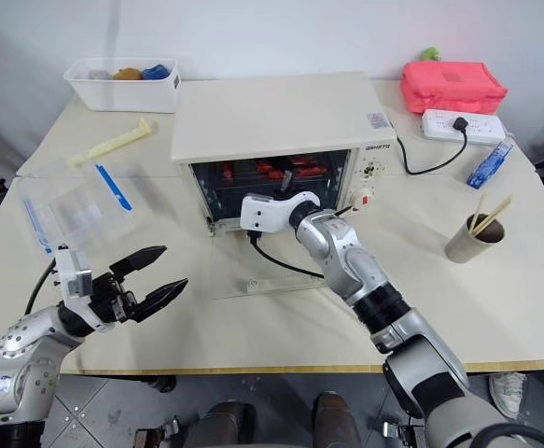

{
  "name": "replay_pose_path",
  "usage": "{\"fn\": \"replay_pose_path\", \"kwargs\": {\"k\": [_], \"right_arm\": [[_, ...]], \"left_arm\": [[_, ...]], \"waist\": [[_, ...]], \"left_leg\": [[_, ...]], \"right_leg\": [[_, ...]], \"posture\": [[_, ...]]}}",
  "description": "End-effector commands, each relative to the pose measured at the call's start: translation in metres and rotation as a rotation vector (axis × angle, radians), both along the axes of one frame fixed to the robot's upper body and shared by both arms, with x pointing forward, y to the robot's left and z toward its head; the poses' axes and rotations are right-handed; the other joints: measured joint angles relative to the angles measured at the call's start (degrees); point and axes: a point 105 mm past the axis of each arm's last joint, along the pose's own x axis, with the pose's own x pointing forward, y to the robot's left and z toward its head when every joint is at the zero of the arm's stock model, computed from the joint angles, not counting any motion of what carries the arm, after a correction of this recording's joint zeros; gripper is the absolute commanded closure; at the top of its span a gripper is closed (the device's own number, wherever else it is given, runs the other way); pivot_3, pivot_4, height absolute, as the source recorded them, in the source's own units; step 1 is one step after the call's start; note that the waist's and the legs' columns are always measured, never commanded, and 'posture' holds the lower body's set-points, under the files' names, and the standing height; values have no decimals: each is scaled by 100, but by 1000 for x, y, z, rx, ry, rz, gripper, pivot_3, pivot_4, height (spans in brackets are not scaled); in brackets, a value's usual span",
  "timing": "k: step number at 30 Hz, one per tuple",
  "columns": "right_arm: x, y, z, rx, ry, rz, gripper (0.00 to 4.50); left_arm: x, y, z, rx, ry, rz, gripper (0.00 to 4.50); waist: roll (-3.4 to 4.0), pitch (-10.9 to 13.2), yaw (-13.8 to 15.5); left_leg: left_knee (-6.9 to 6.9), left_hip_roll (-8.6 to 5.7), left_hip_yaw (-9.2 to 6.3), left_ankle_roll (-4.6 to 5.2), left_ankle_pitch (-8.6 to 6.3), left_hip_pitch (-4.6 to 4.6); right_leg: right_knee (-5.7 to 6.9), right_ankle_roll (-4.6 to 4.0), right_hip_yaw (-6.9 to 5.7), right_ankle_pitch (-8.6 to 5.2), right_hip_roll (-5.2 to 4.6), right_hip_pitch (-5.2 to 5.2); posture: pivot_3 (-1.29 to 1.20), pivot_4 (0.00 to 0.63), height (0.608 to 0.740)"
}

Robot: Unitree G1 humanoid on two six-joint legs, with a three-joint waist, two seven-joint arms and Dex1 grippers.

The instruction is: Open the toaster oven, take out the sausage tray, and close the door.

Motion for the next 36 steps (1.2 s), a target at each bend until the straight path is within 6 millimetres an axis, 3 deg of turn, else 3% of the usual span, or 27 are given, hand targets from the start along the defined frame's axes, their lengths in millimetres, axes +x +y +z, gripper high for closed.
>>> {"fn": "replay_pose_path", "kwargs": {"k": [1,11,14,26,36], "right_arm": [[4,7,6,-13,-54,-1,0],[13,14,1,-33,-47,-7,3427],[11,13,11,-34,-74,9,4438],[-1,25,43,-37,-161,97,4474],[-23,37,38,-112,-138,212,4474]], "left_arm": [[-2,-5,9,-4,-45,-1,23],[11,-20,16,-35,-55,-74,0],[19,-29,24,-43,-58,-144,0],[57,-38,83,-128,-179,-194,0],[70,-25,89,-122,-183,-162,0]], "waist": [[0,0,-3],[0,0,-135],[-4,-2,-133],[-13,-1,-163],[-14,0,-271]], "left_leg": [[0,0,0,0,0,0],[-4,4,1,-1,0,0],[-3,3,1,-1,0,0],[-4,3,-1,-2,0,-1],[-7,4,-1,-2,0,-5]], "right_leg": [[1,0,0,0,0,0],[2,0,-1,0,5,-1],[3,0,-2,0,4,-1],[3,0,-10,0,5,-4],[5,0,-13,0,5,-11]], "posture": [[0,150,740],[0,150,740],[0,150,740],[0,150,740],[0,150,740]]}}
